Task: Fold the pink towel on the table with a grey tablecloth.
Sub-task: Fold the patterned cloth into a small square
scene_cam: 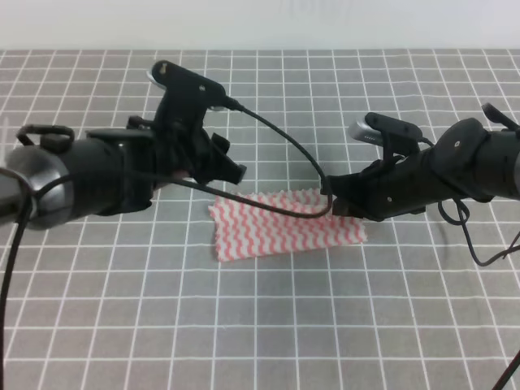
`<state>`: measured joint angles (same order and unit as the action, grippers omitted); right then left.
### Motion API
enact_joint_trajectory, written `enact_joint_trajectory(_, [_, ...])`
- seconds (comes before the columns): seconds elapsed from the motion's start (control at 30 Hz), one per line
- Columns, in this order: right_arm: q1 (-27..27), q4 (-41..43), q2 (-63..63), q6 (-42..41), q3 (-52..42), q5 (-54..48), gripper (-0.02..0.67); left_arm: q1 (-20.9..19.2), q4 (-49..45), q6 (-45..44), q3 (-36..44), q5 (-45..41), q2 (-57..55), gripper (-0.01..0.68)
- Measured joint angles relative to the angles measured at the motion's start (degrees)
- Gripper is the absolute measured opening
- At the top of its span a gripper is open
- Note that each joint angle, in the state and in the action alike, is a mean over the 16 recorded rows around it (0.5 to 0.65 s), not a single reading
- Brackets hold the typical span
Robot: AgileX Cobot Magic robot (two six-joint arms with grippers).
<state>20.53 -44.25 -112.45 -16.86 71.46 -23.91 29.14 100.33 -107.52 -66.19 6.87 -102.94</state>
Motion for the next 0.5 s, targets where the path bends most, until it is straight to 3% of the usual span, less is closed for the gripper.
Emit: enact_joint_trajectory(0.5, [-0.1, 0.0, 0.0, 0.0, 0.0, 1.2, -0.015, 0.0, 0.2, 1.6, 3.5, -6.2, 0.4, 0.204])
